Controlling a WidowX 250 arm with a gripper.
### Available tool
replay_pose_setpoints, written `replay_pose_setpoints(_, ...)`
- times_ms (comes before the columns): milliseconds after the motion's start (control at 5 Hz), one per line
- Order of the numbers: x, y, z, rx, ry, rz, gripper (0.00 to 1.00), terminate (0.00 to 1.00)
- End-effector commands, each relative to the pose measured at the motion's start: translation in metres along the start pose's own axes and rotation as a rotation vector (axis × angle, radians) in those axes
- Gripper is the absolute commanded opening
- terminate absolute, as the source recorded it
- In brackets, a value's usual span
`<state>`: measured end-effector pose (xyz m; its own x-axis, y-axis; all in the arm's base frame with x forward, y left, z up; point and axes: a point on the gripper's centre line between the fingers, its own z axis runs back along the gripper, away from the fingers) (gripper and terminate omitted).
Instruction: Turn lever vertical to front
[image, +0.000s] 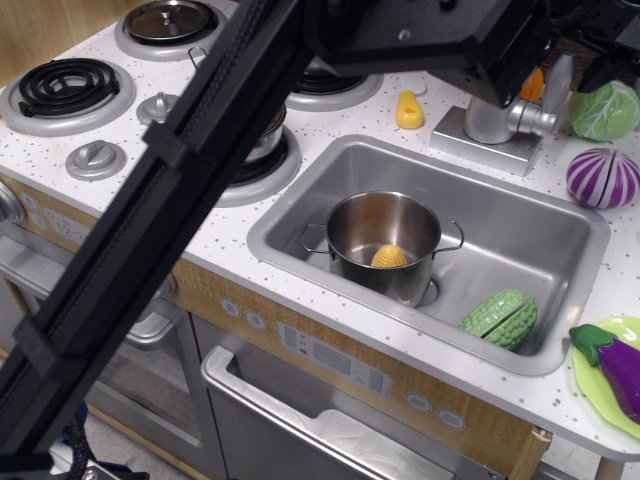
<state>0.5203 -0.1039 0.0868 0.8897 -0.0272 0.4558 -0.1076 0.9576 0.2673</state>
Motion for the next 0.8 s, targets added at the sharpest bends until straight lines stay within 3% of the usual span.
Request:
replay_pose_setpoints(0,0.006,0.004,0.030,-0.024,-0.024,0.071,0.00,0.00)
replay_pose_setpoints(200,-0.017,-0.003,0.041,-0.023,0.038,0.112,0.00,0.00)
replay_pose_setpoints(600,-0.050,-0.007,0.027,-0.090,0.123,0.148,0.00,0.00)
